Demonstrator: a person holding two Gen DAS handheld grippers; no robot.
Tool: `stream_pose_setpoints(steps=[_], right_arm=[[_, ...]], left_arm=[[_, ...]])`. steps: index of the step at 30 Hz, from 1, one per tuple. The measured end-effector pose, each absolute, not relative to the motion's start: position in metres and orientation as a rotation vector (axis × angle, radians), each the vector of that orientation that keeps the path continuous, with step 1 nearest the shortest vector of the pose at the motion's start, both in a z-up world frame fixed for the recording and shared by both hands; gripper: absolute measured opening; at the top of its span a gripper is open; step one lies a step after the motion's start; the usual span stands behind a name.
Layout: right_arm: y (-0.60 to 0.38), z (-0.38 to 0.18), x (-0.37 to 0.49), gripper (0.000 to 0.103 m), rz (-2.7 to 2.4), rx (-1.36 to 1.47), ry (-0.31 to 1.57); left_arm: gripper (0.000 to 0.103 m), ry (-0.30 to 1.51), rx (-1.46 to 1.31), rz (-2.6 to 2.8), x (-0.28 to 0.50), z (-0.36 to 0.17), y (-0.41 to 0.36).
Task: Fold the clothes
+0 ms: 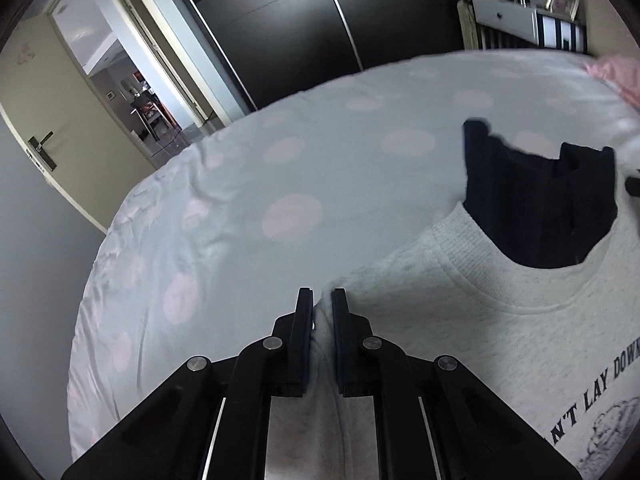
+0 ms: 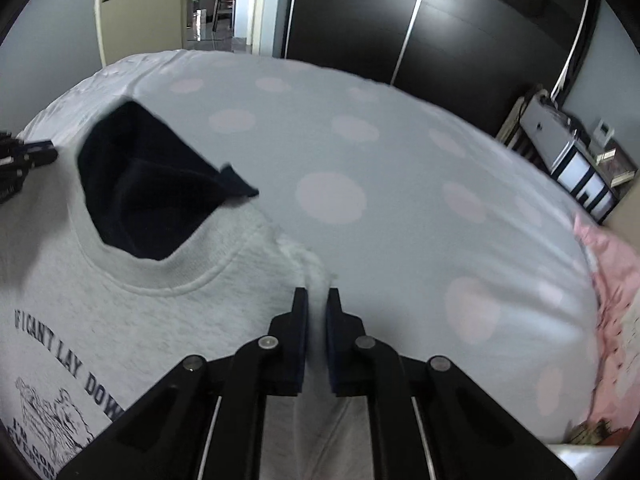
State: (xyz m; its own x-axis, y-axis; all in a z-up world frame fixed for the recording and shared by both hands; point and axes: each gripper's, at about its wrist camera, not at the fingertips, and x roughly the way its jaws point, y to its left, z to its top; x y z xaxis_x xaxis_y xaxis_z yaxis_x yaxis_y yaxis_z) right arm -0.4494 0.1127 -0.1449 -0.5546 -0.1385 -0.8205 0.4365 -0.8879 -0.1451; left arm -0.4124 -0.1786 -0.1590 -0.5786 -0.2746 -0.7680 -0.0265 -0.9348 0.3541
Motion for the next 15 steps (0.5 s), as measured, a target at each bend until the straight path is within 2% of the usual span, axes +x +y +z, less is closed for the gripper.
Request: stream_pose_setpoints(steps=[3,4,7,11,15], right_arm=[[0.114,-0.172,-0.459,0.010,-2.452,1.342,0.466],[0.115,-0.181,-0.463,0.013,-2.448,1.371,0.461],[0.132,-0.190,-0.474,0.024,-2.443,1.435,0.310],[0.153,-0.186,-0.482,0.028,-2.433,1.487,0.126],[0.173,-0.158,-0.469,0.038,-2.493,1.423,0.012]], left_arm=[[0.012,-0.531,1.414,-2.566,-0.422,-0.188,-0.179],[0.016,-0.543,1.431,-2.544,-0.424,-0.198,-0.179],[0.023,-0.576,1.464,-2.496,-0.427,-0.216,-0.179],[0.029,-0.654,1.462,-2.455,-0.424,-0.213,-0.170],[0.030,-0.479,1.471,-2.473,-0.417,-0.178,-0.184]])
